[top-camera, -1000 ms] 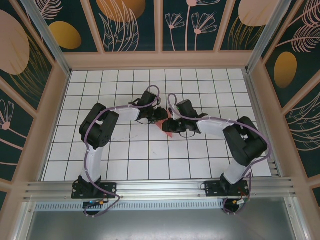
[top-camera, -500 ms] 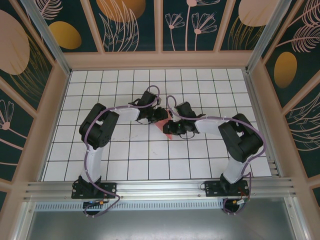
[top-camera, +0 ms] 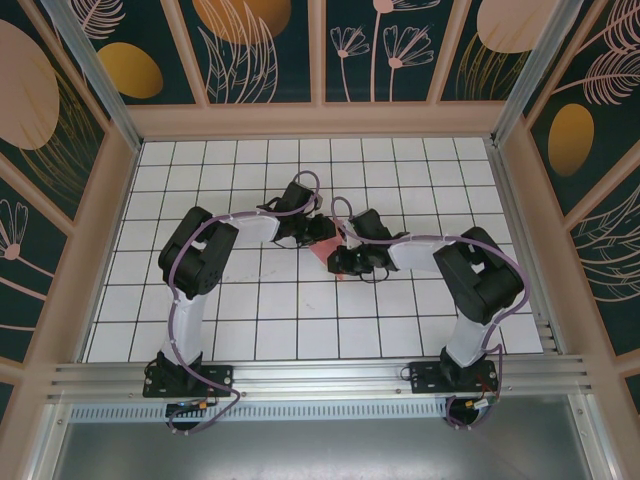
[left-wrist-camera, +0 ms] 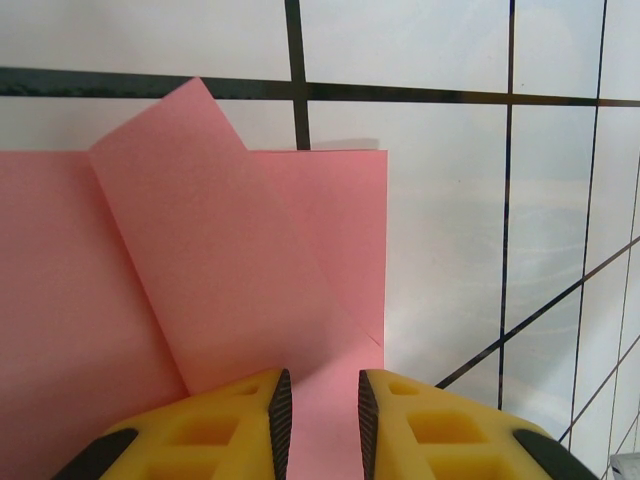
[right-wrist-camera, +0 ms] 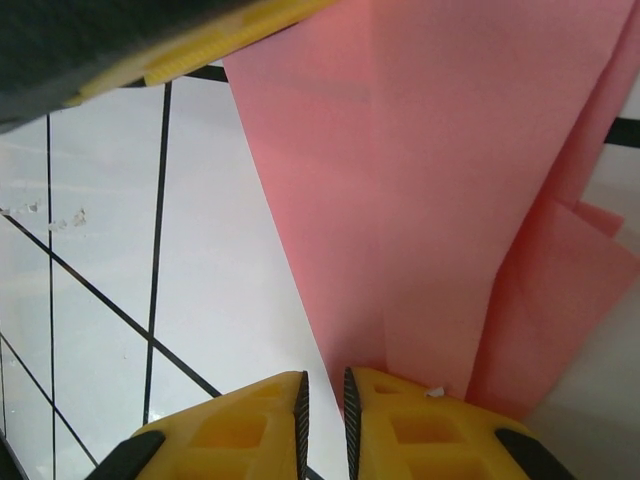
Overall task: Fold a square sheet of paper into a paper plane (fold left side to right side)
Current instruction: Fourth fold the wing at the center of the table.
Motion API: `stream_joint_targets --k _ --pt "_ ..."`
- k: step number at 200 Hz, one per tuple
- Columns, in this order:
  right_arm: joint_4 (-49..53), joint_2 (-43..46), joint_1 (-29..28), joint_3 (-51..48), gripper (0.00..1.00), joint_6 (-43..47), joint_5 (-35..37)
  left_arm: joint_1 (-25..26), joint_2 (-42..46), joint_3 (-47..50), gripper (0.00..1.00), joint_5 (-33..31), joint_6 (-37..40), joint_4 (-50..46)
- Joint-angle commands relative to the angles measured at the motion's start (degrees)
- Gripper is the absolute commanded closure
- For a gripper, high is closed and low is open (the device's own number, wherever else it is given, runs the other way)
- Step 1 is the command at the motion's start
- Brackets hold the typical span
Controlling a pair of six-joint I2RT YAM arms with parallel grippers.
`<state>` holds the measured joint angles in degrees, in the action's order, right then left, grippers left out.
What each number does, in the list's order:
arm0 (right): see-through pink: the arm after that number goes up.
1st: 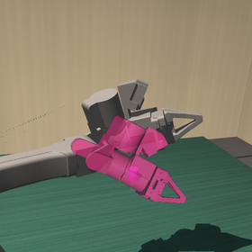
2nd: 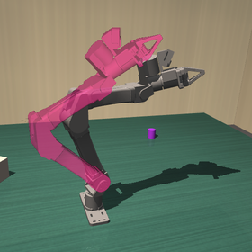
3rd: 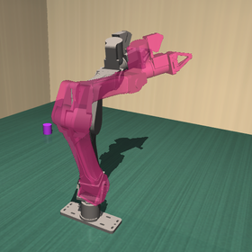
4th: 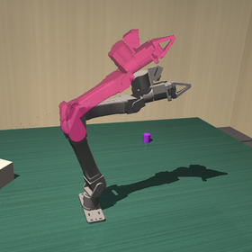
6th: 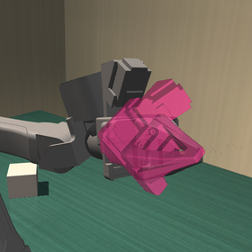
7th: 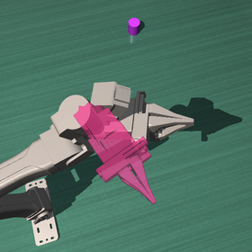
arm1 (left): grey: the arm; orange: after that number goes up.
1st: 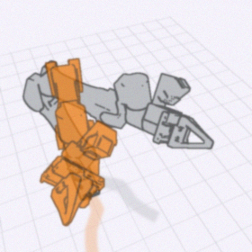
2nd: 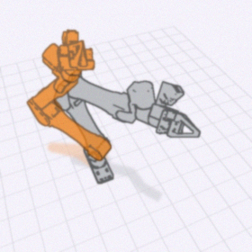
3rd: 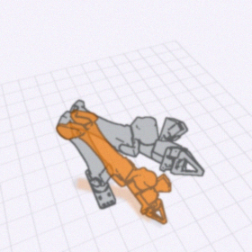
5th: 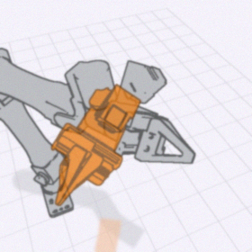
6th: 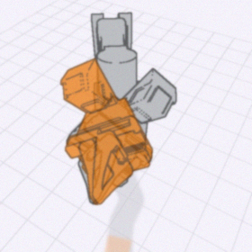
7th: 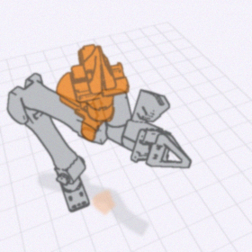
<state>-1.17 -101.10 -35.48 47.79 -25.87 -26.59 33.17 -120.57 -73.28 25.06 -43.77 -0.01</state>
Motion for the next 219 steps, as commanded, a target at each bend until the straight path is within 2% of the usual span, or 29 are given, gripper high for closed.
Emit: stream_joint_targets --k 1,134,193,219 --pt "4.0 -1.0 -0.8 -2.3 0.79 -0.2 0.4 0.0 -2.7 1.5 0.71 -3.7 0.8 -4.2" --pt "9.4 4.1 -3.9 -9.6 0.86 -1.5 0.1 -0.4 -2.3 2.1 0.71 -4.5 0.9 -4.3" --pt "12.7 6.6 -3.8 -8.9 0.86 -0.1 -0.5 -0.4 -1.5 2.5 0.71 -4.5 0.8 -4.0" --pt "12.6 10.5 -3.6 -7.0 0.86 -0.2 -1.4 -0.4 -1.2 2.7 0.71 -4.2 0.7 -3.9"
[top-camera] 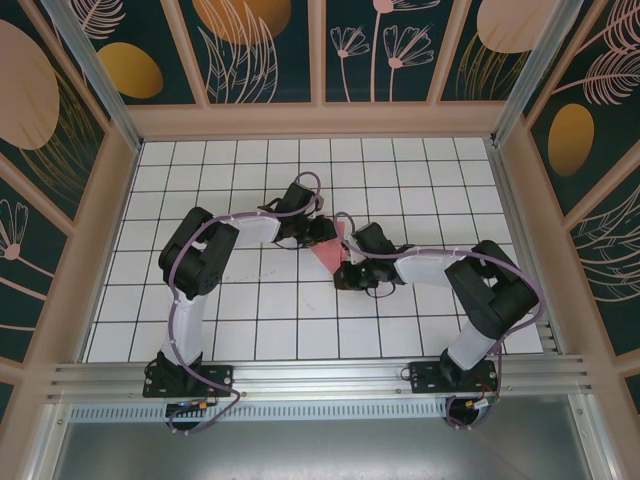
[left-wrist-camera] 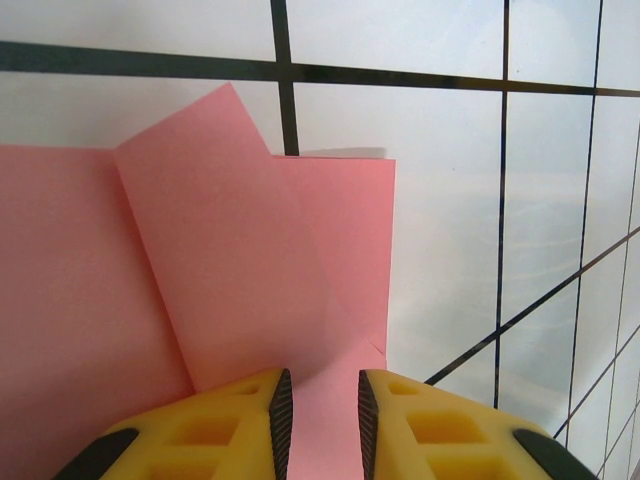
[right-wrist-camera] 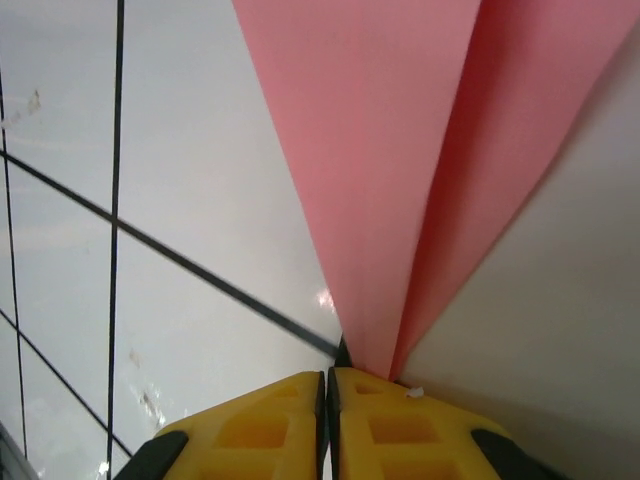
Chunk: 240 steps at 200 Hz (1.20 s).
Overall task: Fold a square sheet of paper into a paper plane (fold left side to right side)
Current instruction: Fourth fold the wing at the center of the table.
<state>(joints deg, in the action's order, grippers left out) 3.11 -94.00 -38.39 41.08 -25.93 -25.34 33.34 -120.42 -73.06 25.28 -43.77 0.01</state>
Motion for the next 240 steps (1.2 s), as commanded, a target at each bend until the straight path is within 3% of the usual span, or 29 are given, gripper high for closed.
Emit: stream_joint_targets --k 1,45,116,240 --pt "8.2 3.6 -0.7 -0.1 0.86 -0.2 -2.8 -0.6 -1.3 2.5 0.71 -4.5 0.7 -3.9" --pt "4.1 9.6 0.6 3.0 0.84 -2.7 -4.1 -0.6 -0.9 2.7 0.71 -4.2 0.4 -3.3" --pt "0.5 -1.6 1.0 6.9 0.85 -2.1 8.1 -0.6 -0.6 3.0 0.71 -4.0 0.2 -2.9" --pt "9.9 -7.1 -1.7 -0.1 0.89 -0.1 13.9 -2.6 -0.3 -1.7 0.69 -5.5 1.7 -5.8"
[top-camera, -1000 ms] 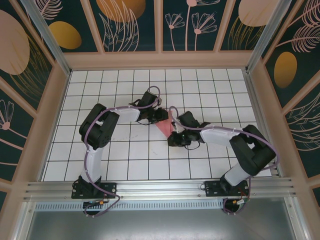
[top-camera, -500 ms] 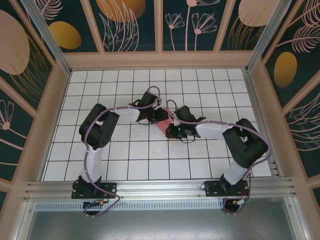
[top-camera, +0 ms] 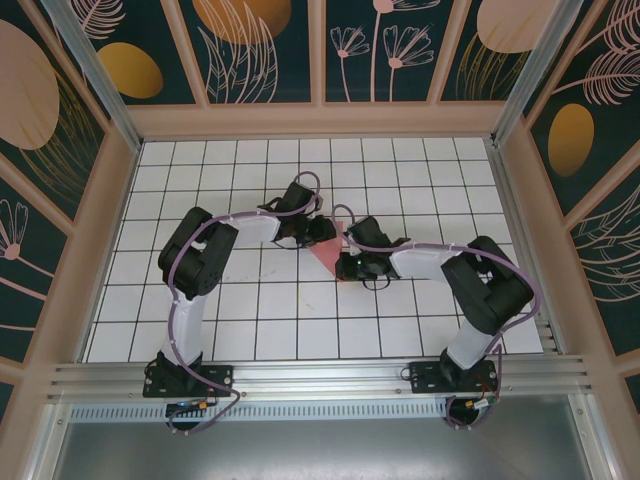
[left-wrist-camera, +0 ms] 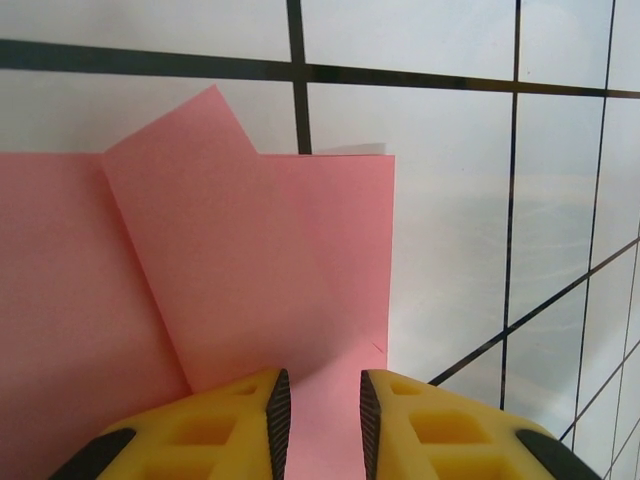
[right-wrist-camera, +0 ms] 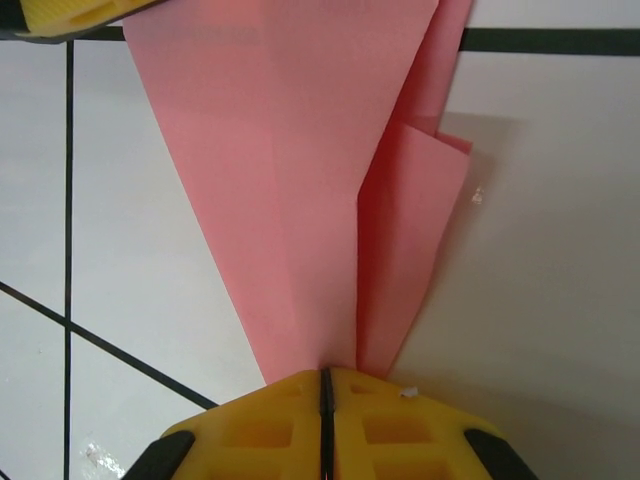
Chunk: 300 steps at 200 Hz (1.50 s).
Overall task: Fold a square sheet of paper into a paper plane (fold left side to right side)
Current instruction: Fourth fold the wing at the center of the table.
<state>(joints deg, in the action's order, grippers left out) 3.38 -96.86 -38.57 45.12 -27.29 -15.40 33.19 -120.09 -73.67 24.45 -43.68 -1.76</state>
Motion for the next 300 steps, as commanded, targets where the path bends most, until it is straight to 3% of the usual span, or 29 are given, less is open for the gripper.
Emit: stream_joint_targets --k 1,115,157,189,234,269,300 --pt "9.7 -4.3 -1.6 -4.0 0.89 1.3 4.0 -2.5 -0.6 -1.1 0.69 -4.7 1.6 -4.0" --pt "11.1 -7.5 -3.8 -3.1 0.89 1.9 5.5 -7.2 -5.6 -10.7 0.67 -3.5 4.1 -7.0" --pt "10.9 -7.8 -3.7 -2.3 0.89 1.8 5.9 -8.0 1.8 -5.9 0.68 -6.7 5.4 -6.7" --pt "11.7 -8.2 -3.7 -1.9 0.90 2.0 6.9 -7.8 9.4 1.9 0.69 -5.5 4.4 -3.9" --pt "11.9 -8.2 -3.8 -2.0 0.90 1.9 7.5 -3.8 16.1 11.2 0.70 -1.5 2.7 -0.7" --pt "12.3 -8.4 -3.8 -1.8 0.91 2.1 7.9 1.6 15.4 15.2 0.70 2.4 -2.8 6.0" --pt "12.7 -8.6 -3.8 -1.8 0.91 2.1 8.1 3.1 13.2 15.9 0.71 4.4 -5.3 9.3"
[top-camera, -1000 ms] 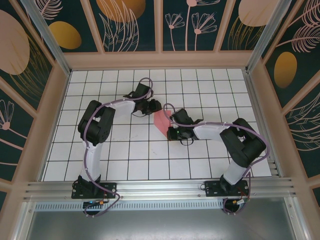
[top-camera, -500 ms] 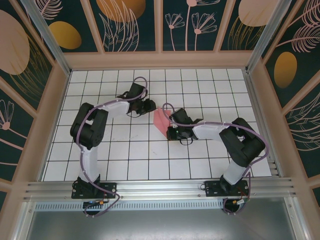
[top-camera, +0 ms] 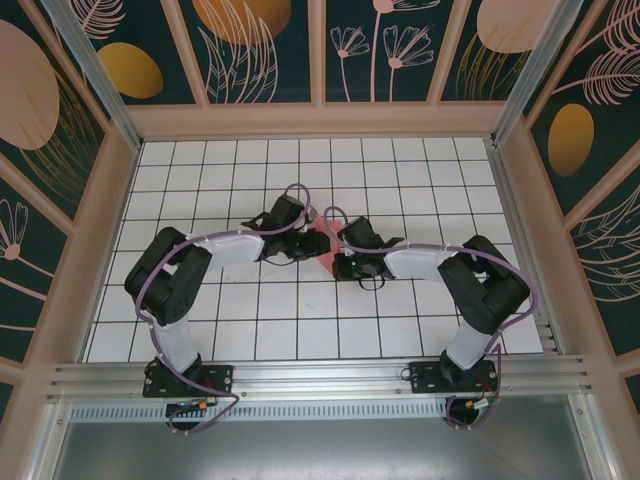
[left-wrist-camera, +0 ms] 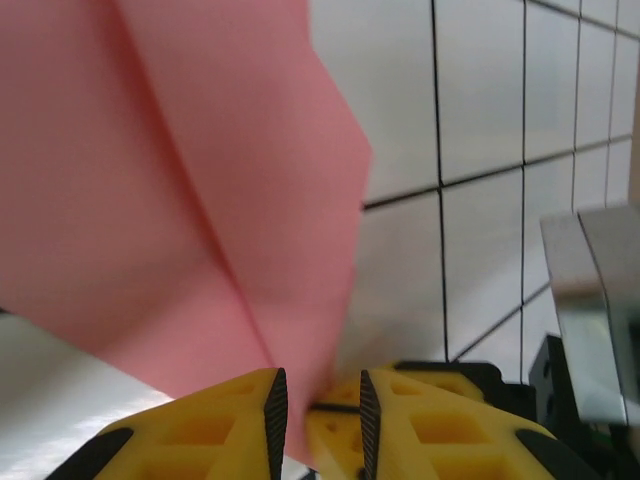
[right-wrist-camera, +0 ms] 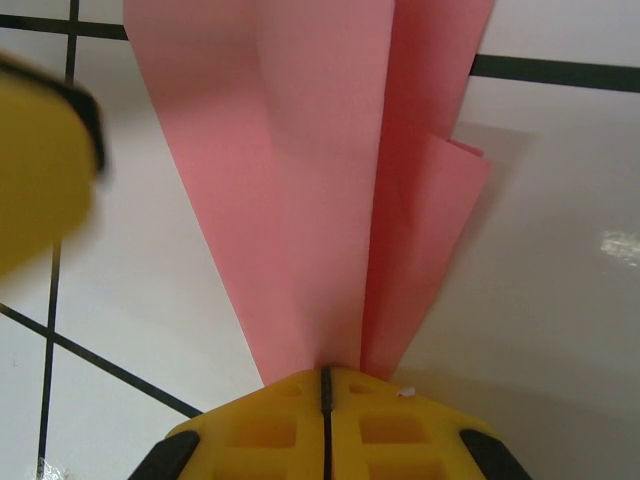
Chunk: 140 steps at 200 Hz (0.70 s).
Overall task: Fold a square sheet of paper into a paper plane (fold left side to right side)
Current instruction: Fourth fold the wing at the center of the table.
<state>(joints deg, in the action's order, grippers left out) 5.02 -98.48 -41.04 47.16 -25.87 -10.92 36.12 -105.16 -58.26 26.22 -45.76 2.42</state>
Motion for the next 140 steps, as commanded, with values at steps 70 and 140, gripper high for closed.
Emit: stream_joint_targets --k 70,140 --pt "11.0 -7.6 -1.5 -3.8 0.92 0.6 3.6 0.2 -5.1 0.1 0.71 5.3 -3.9 6.8" --pt "12.6 -8.5 -2.1 -3.6 0.92 1.2 5.2 0.2 -8.1 -1.0 0.71 2.9 -4.5 6.4"
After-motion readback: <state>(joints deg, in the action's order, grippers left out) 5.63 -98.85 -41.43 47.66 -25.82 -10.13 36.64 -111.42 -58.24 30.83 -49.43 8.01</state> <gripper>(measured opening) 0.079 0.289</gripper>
